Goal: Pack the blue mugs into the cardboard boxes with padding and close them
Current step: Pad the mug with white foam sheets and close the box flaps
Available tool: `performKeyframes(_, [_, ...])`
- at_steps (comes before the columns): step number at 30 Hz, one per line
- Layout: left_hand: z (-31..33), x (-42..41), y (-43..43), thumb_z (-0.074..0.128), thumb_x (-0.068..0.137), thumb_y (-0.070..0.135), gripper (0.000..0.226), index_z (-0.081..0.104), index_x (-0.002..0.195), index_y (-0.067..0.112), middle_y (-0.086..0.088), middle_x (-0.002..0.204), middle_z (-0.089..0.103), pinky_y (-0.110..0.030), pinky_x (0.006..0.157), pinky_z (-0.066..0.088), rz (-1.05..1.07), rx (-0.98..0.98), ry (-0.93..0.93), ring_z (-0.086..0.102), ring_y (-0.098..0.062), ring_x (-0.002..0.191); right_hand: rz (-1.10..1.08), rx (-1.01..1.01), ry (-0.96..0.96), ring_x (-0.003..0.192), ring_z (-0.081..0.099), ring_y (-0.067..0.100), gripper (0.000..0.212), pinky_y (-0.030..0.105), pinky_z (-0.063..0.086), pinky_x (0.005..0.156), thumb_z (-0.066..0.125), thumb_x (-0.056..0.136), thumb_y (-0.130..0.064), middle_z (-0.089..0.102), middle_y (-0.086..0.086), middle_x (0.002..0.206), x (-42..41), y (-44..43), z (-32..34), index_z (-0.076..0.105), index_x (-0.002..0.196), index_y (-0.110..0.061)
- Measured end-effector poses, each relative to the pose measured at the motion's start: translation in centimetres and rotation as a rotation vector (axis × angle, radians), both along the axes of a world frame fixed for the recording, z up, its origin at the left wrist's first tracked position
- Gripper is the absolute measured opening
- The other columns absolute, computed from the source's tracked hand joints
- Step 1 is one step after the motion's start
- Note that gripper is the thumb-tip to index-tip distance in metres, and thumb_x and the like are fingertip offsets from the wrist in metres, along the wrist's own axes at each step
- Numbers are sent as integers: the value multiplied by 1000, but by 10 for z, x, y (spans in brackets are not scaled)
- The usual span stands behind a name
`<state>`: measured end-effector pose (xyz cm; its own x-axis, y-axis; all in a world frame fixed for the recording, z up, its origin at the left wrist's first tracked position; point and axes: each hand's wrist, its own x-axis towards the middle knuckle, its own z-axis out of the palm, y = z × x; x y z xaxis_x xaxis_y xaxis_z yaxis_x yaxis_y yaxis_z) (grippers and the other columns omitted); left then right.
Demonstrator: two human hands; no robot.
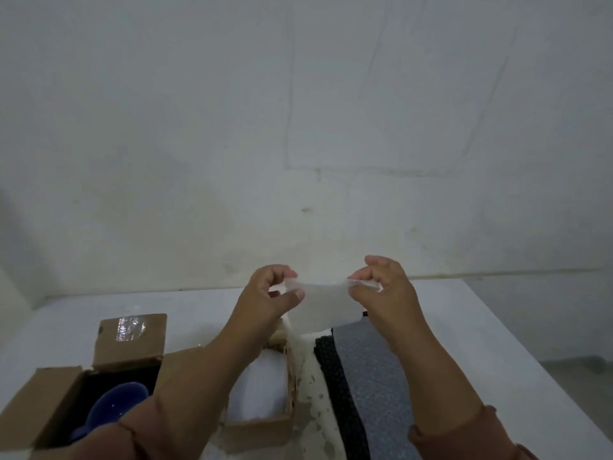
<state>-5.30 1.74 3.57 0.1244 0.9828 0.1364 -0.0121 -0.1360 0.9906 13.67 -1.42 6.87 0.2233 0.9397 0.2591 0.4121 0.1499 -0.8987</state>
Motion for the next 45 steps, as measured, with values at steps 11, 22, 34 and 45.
performKeyframes(11, [2, -36, -2, 52, 92, 2, 11, 58, 91, 12, -6, 86, 60, -27, 59, 50, -85, -300, -147, 63, -20, 70, 292, -316, 330, 98, 67, 19, 46, 39, 55, 85, 69, 82, -22, 64, 4, 115, -31, 17, -8, 49, 124, -22])
performKeyframes(22, [-10, -70, 0, 40, 80, -23, 42, 63, 93, 10, -6, 87, 66, -25, 60, 54, -188, -311, -282, 67, -18, 74, 340, -448, 350, 80, 70, 19, 29, 34, 58, 70, 59, 84, 5, 76, 3, 88, -48, 16, -32, 74, 96, -17])
performKeyframes(34, [-36, -81, -8, 70, 78, 24, 20, 76, 89, 8, -7, 91, 75, -27, 71, 54, -662, -625, -27, 70, -18, 82, 449, -474, 137, 75, 66, 14, 33, 21, 52, 61, 55, 87, -1, 72, -2, 87, -65, 15, -27, 74, 70, -23])
performKeyframes(45, [-55, -76, -13, 55, 89, -2, 14, 58, 102, -3, -24, 109, 64, -50, 84, 53, -34, -746, -28, 62, -39, 99, 348, -657, 493, 104, 63, 31, 42, 51, 53, 90, 61, 87, -9, 64, 12, 117, -75, 11, -92, 49, 126, -18])
